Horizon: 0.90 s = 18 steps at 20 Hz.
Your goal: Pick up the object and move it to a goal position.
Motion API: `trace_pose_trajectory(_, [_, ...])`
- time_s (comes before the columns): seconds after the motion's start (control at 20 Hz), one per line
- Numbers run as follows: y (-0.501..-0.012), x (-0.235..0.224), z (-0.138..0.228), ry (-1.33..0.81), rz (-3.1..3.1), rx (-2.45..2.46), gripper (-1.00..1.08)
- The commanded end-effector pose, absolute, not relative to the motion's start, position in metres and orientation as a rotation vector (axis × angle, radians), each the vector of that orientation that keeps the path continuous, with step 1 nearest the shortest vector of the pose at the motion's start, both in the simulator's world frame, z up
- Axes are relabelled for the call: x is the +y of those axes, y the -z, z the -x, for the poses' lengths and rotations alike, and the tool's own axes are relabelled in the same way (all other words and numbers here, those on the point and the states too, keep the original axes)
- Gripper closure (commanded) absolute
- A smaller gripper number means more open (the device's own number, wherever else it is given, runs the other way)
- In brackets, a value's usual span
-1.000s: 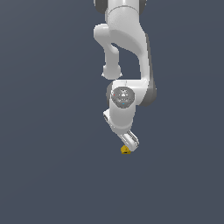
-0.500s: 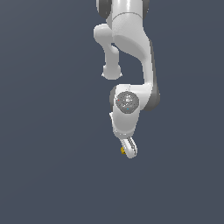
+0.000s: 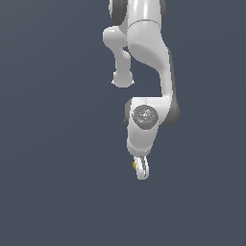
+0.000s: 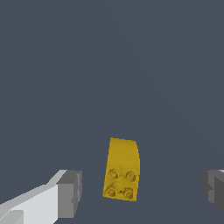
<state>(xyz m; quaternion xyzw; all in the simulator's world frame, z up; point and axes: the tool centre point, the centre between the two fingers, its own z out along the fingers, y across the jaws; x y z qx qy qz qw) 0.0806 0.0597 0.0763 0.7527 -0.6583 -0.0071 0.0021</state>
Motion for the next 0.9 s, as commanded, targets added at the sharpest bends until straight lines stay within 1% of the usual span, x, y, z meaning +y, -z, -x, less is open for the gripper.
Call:
trace_pose_trajectory(0.0, [-0.0749, 0.0619, -0.0836, 0.015, -2.314, -2.12, -0.92])
trace_pose_trajectory(0.85, [-0.0657, 0.0668, -0.0892, 0.001, -2.221, -2.222, -0.92])
